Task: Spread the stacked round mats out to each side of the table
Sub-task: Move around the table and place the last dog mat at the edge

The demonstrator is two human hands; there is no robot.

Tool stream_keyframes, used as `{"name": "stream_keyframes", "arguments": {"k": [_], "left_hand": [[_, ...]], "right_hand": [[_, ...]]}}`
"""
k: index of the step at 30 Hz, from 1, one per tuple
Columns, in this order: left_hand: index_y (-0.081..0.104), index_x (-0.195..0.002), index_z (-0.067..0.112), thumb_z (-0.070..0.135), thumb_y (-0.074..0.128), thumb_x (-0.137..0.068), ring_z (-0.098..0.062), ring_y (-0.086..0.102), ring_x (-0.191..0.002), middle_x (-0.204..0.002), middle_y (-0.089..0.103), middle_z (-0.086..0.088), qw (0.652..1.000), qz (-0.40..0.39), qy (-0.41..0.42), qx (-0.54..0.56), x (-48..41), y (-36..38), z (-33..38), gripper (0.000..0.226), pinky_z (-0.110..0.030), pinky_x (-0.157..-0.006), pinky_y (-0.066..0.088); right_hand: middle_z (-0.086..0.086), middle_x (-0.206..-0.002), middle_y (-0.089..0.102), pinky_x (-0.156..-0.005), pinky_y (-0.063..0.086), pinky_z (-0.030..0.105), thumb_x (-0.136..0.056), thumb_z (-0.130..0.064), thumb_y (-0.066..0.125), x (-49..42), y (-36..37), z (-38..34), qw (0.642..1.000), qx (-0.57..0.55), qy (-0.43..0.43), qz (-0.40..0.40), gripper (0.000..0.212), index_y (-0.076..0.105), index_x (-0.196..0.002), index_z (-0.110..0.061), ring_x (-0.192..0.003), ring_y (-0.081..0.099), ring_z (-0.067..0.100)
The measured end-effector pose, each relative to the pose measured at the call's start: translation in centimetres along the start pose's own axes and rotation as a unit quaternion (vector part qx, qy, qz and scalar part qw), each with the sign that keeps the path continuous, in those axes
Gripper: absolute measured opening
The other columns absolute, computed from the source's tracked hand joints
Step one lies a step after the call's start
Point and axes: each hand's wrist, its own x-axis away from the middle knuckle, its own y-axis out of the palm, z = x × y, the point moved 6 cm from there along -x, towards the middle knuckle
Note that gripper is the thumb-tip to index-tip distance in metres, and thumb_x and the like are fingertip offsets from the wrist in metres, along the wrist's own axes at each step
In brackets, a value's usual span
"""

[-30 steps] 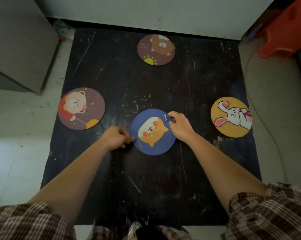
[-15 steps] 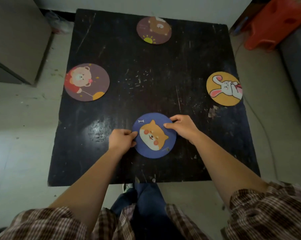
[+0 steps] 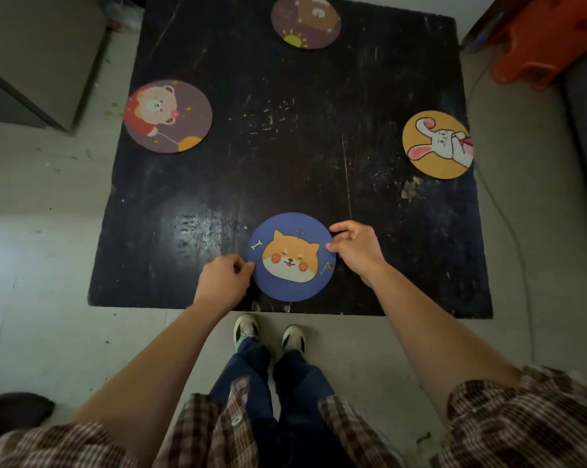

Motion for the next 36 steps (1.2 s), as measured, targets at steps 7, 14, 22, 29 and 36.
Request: {"name": "stream_keyframes", "arguments": {"k": [7,14,22,29,36], "left_hand": [[0.064,-0.080,0.003,0.030,0.056,-0.092,-0.018,0.065,-0.058,-0.067,0.069,-0.009,1.000,-0.007,-0.011,-0.014,1.8,0.8,-0.9,0.030,-0.038,-0.065,0.059],[0.063,-0.076,0.003,0.029,0.056,-0.091,-0.028,0.067,-0.069,-0.070,0.070,-0.009,1.000,-0.010,-0.016,-0.021,2.5,1.0,-1.1,0.032,-0.040,-0.070,0.057],[0.062,-0.078,0.007,0.034,0.053,-0.093,-0.027,0.065,-0.071,-0.072,0.071,-0.007,0.997,-0.018,-0.010,-0.071,2.5,1.4,-1.0,0.032,-0.036,-0.067,0.053],[0.059,-0.075,0.008,0.035,0.052,-0.093,-0.028,0.065,-0.072,-0.075,0.071,-0.011,0.995,-0.026,-0.007,-0.099,2.5,1.5,-0.6,0.033,-0.037,-0.067,0.053],[0.055,-0.064,0.012,0.030,0.053,-0.092,-0.028,0.067,-0.072,-0.073,0.072,-0.010,0.995,-0.056,-0.013,-0.081,2.8,1.7,0.1,0.033,-0.039,-0.072,0.055]], "right_hand": [[0.003,-0.090,0.068,-0.063,0.048,0.021,-0.079,-0.005,0.070,0.5,0.2,0.7,0.999,-0.016,-0.036,0.010,0.023,0.069,-0.100,-0.014,-0.084,0.064,0.014],[0.003,-0.092,0.068,-0.070,0.050,0.025,-0.081,-0.006,0.068,0.8,0.5,0.3,0.998,0.005,-0.060,0.018,0.026,0.070,-0.106,-0.014,-0.085,0.062,0.013],[0.004,-0.095,0.069,-0.070,0.051,0.024,-0.083,-0.007,0.067,0.6,0.7,0.3,0.997,0.014,-0.069,0.043,0.025,0.069,-0.107,-0.014,-0.083,0.061,0.012],[0.004,-0.099,0.069,-0.070,0.051,0.023,-0.084,-0.008,0.066,0.3,0.9,0.4,0.995,0.028,-0.077,0.064,0.024,0.069,-0.107,-0.014,-0.083,0.060,0.011],[0.005,-0.103,0.070,-0.072,0.052,0.025,-0.084,-0.008,0.066,0.1,0.7,0.7,0.993,0.043,-0.075,0.077,0.022,0.070,-0.105,-0.014,-0.084,0.061,0.011]]}}
